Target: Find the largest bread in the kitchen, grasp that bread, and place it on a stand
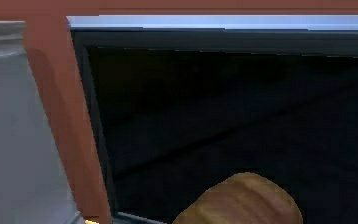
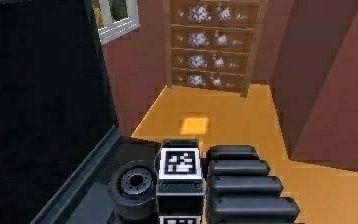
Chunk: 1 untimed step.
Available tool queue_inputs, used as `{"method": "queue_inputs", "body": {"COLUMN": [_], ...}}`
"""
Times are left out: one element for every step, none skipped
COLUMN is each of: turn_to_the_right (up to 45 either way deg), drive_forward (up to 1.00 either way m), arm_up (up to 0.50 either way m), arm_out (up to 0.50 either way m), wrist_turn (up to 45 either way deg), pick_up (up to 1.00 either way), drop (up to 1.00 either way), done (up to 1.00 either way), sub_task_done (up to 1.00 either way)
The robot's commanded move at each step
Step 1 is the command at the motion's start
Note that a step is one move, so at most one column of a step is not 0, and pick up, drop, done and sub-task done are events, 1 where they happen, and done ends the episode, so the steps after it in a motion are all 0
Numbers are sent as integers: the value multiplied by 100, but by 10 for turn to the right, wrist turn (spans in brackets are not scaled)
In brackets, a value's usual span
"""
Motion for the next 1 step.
{"method": "queue_inputs", "body": {"turn_to_the_right": [0], "drive_forward": [0], "arm_up": [0], "arm_out": [8], "wrist_turn": [0], "pick_up": [0], "drop": [0], "done": [0], "sub_task_done": [0]}}
